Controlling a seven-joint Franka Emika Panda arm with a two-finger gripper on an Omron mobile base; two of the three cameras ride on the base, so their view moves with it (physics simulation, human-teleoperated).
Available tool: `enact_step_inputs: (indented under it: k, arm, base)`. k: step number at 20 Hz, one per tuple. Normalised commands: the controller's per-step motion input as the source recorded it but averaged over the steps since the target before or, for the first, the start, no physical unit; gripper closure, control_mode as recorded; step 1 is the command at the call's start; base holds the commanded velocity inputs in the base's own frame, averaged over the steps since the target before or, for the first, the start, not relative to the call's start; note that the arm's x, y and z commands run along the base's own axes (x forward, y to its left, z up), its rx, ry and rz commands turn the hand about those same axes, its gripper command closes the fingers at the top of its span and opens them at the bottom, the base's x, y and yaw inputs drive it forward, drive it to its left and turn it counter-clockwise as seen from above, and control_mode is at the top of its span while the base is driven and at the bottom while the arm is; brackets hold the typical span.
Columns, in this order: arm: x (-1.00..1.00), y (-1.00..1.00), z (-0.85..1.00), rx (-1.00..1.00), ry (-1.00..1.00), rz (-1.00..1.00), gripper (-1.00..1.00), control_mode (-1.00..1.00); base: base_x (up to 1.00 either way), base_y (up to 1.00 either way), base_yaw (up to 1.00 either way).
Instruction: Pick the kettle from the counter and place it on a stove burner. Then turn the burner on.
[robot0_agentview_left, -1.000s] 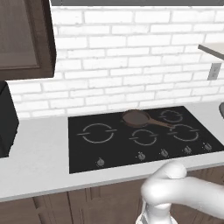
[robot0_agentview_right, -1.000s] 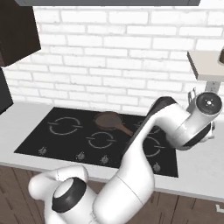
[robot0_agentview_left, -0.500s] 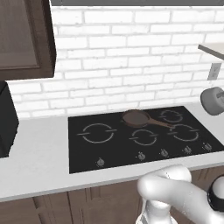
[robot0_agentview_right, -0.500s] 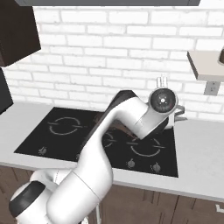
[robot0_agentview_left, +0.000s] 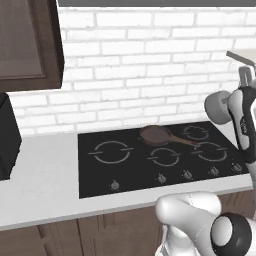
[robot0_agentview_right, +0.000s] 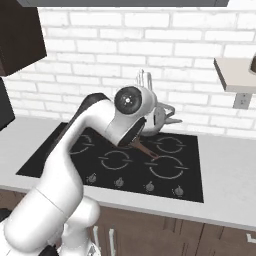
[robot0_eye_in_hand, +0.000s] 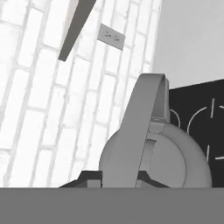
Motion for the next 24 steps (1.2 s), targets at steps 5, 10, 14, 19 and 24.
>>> enact_step_inputs:
  k: [5, 10, 14, 19, 24]
  arm:
    - [0.04, 1.00, 0.24, 0.00, 0.00, 0.00, 1.00, -1.00]
    - [0.01, 1.00, 0.00, 0.00, 0.08, 0.00, 1.00, -1.00]
    - [0.05, 1.00, -0.03, 0.00, 0.11, 0.00, 1.00, -1.00]
    - [0.34, 1.00, -0.26, 0.00, 0.17, 0.00, 1.00, -1.00]
    - [0.60, 1.00, -0.51, 0.00, 0.25, 0.00, 1.00, -1.00]
  base:
    - [0.00, 0.00, 0.00]
    - [0.00, 0.00, 0.00]
    - [0.00, 0.00, 0.00]
    - [0.00, 0.00, 0.00]
    - [0.00, 0.00, 0.00]
